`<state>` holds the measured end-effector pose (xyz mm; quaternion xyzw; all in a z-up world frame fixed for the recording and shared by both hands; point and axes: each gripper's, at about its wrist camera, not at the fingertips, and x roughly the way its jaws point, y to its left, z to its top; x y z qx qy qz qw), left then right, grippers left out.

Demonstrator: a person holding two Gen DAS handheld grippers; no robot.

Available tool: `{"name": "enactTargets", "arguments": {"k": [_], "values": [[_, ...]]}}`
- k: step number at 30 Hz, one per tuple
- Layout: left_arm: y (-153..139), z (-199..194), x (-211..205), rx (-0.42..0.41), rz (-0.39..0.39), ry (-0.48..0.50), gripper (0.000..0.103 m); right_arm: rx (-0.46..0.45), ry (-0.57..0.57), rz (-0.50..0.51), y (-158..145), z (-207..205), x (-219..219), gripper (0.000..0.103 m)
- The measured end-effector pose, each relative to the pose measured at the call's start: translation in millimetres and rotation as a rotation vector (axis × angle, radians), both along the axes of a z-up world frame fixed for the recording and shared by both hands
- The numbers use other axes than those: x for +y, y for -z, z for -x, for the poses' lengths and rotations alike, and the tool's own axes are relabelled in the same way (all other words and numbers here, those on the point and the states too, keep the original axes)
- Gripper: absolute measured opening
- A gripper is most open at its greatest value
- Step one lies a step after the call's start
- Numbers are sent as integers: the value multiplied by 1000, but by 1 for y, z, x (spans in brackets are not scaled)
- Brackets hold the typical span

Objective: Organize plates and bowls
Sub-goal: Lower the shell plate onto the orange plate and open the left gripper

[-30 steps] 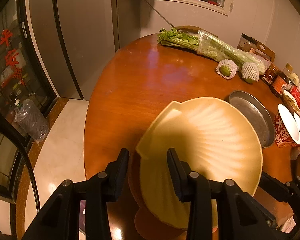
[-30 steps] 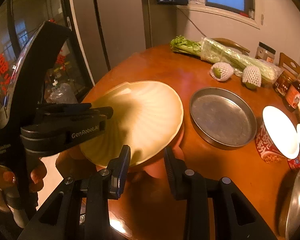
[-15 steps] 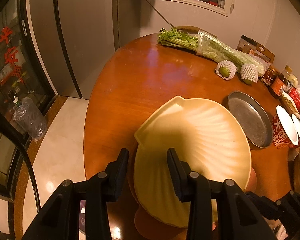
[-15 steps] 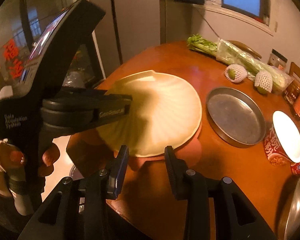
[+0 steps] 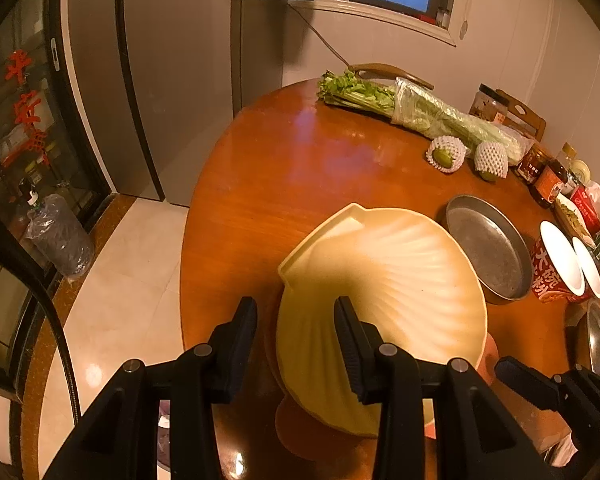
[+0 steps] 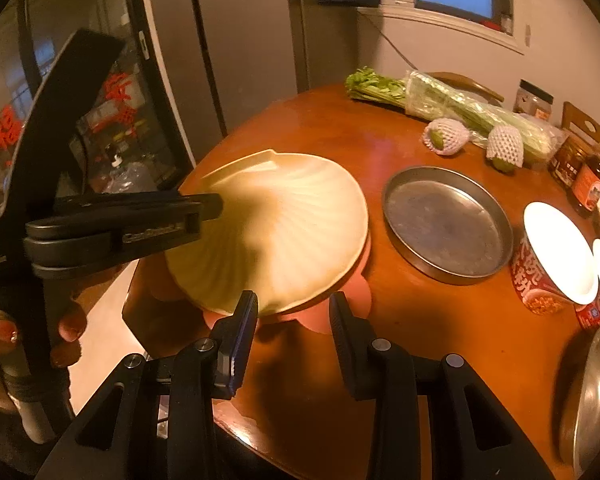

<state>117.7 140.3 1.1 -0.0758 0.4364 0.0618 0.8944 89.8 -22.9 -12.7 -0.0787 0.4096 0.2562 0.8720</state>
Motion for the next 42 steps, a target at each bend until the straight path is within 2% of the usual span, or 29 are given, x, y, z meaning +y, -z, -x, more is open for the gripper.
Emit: {"name": "enactTargets", "arguments": {"k": [4, 12, 30, 42], "values": [[-7, 6, -3, -21, -22, -1, 46, -3, 18, -11, -2, 2, -4, 39], [-20, 13, -12, -48, -33, 5, 49, -13, 49, -31, -6, 6, -15, 42], [-37, 27, -49, -67, -76, 51, 50, -34, 105, -97, -18, 16, -49, 46], [-45, 31, -72, -82, -80, 86, 50, -77, 174, -100, -28, 20, -78, 49]]}}
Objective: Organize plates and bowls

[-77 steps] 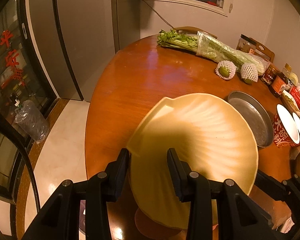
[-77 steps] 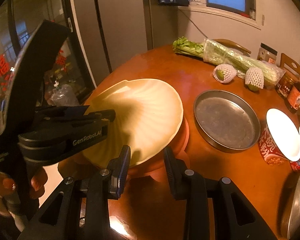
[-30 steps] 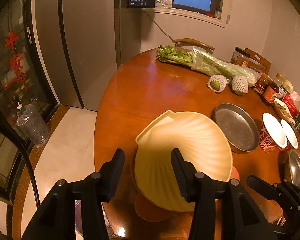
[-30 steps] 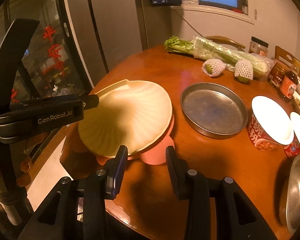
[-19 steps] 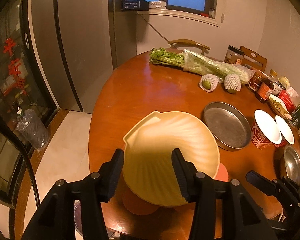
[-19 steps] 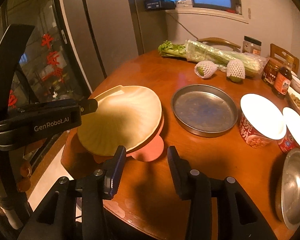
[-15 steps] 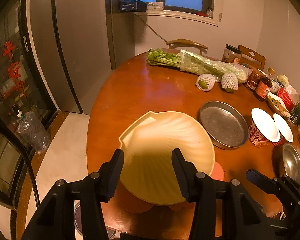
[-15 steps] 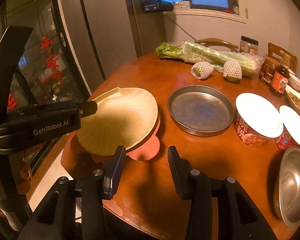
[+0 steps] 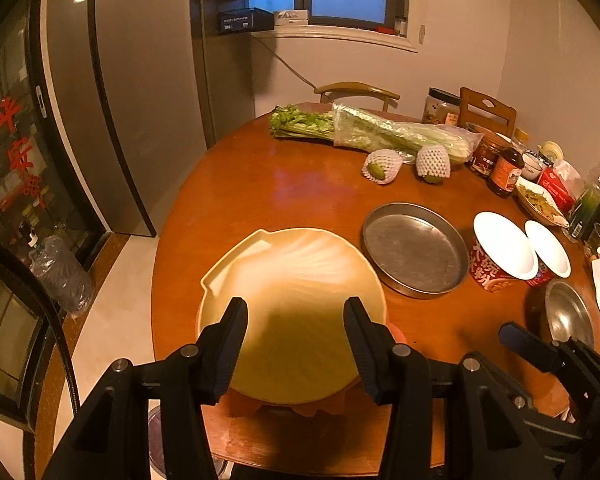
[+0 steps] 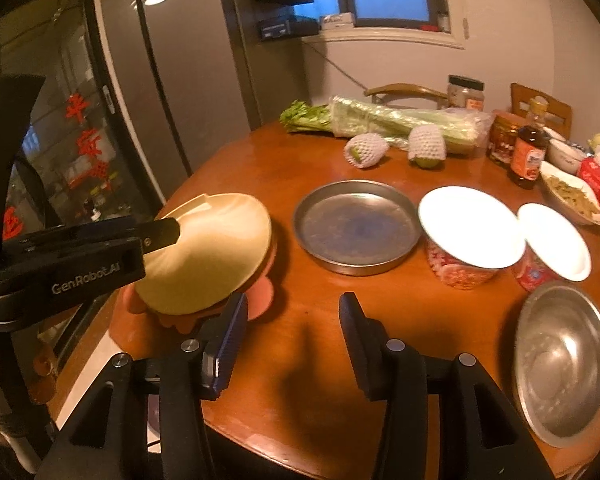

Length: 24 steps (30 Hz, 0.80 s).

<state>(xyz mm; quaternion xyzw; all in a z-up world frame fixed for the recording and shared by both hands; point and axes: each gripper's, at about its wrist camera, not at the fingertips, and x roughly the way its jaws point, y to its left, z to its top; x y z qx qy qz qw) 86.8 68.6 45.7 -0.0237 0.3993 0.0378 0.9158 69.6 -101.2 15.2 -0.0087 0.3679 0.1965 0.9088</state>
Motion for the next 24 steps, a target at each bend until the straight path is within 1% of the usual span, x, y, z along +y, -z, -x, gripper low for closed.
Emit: {"name": "enactTargets", "arguments": {"k": [3, 12, 21, 24], "values": [[-2, 1, -6, -2, -6, 8, 50, -14, 19, -1, -3, 1, -7, 49], [-4, -3, -24, -1, -19, 40, 50, -16, 60, -23, -6, 1, -27, 49], [-3, -20, -48, 12, -35, 94, 50, 2, 106, -40, -5, -4, -44, 49], [-3, -27, -52, 15, -29, 112, 50, 12, 119, -45, -3, -8, -49, 49]]}}
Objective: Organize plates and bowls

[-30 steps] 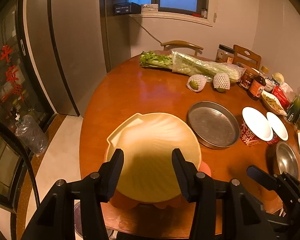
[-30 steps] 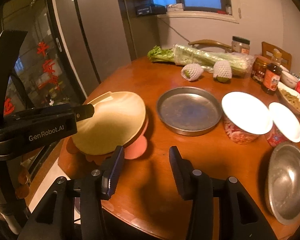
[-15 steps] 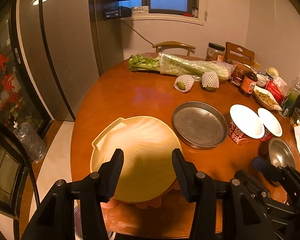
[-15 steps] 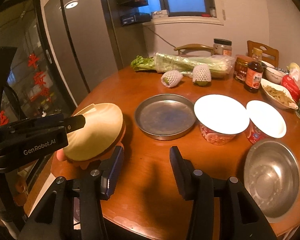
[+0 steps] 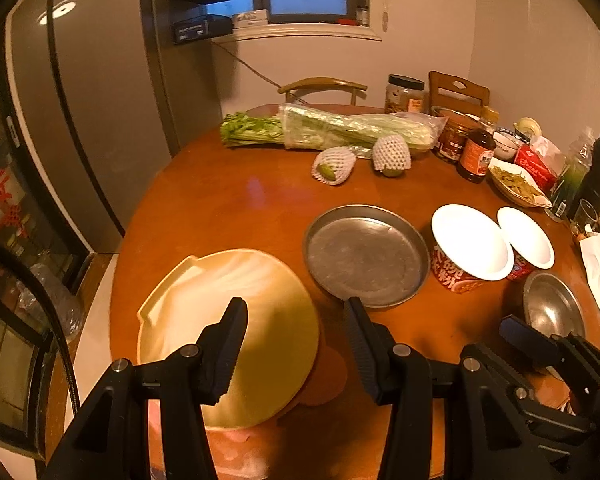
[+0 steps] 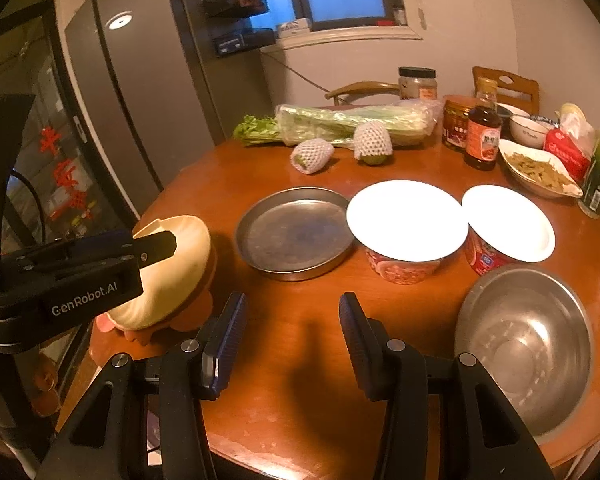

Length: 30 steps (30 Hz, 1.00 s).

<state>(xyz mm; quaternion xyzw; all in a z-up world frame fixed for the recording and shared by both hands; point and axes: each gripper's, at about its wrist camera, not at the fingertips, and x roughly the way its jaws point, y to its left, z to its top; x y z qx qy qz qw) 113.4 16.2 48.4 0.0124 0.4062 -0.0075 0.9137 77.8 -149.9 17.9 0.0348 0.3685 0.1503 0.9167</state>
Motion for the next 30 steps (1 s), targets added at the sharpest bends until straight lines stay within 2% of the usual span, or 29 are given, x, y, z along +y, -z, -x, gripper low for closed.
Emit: {"name": "enactTargets", "arguments": {"k": [21, 30], "values": [[15, -83, -1, 71, 5, 47, 52, 118, 55, -35, 30, -53, 3, 49], [33, -121, -8, 126, -11, 68, 52, 166, 76, -73, 42, -86, 12, 49]]}}
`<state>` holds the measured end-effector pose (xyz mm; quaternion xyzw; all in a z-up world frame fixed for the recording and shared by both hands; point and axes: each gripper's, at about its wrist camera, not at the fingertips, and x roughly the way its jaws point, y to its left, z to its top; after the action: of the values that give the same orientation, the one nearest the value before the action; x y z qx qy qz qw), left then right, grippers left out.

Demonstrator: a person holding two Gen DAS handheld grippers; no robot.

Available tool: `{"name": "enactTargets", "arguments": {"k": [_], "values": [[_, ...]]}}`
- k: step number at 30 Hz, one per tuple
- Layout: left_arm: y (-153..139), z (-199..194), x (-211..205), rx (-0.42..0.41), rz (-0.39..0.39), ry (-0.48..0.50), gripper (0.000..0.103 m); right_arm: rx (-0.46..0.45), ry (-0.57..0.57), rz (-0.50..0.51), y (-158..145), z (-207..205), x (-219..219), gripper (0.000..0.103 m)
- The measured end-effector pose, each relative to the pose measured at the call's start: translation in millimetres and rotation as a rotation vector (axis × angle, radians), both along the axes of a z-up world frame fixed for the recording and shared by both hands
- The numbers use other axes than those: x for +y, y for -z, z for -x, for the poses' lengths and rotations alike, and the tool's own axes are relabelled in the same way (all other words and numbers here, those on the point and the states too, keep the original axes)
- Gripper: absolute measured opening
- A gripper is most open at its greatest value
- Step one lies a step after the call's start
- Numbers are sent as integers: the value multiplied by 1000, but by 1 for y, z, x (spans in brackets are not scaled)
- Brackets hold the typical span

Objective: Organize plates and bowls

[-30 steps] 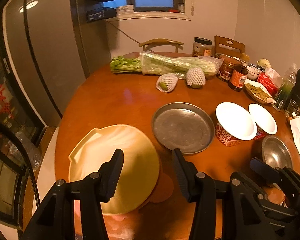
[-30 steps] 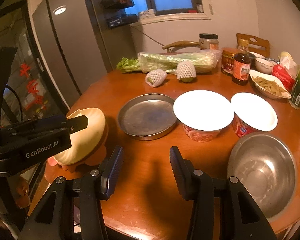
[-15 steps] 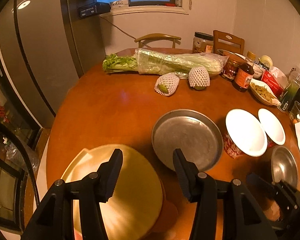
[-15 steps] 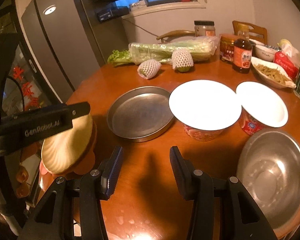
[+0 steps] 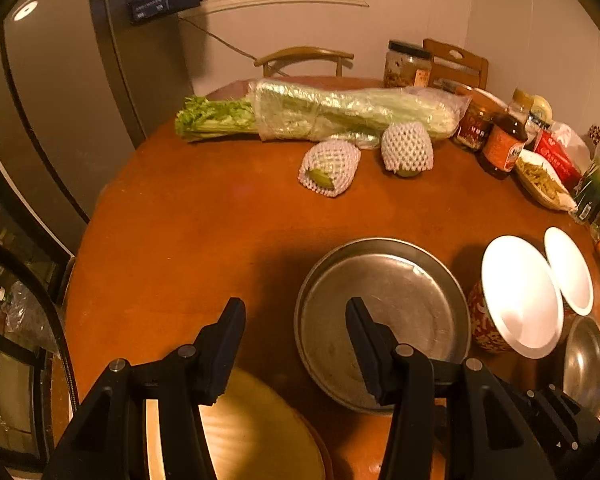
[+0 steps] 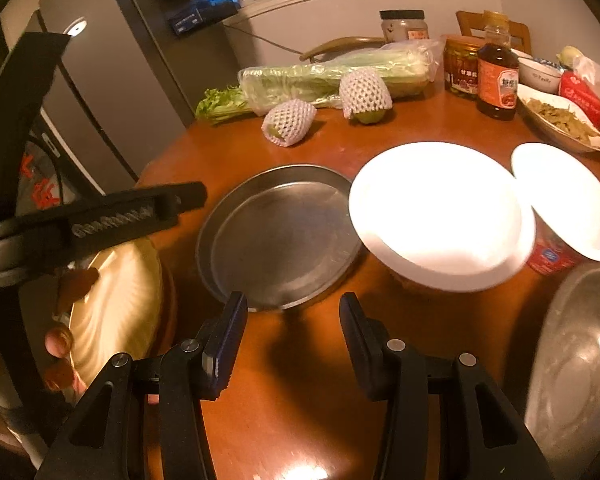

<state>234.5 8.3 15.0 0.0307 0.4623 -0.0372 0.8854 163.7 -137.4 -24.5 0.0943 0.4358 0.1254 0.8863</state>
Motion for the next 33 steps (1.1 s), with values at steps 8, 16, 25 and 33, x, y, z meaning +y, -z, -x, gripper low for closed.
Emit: {"name": "enactTargets", "arguments": {"k": [8, 16, 25, 33], "values": [[23, -17, -1, 57, 7, -3, 49, 46, 54, -14, 13, -18, 0, 49], [32, -19, -9, 81, 1, 32, 39, 50, 63, 26, 22, -25, 6, 49], [36, -8, -17, 98, -19, 75, 36, 63, 26, 74, 21, -19, 8, 50], [34, 16, -26, 95, -65, 102, 36, 81, -1, 84, 19, -2, 3, 50]]}}
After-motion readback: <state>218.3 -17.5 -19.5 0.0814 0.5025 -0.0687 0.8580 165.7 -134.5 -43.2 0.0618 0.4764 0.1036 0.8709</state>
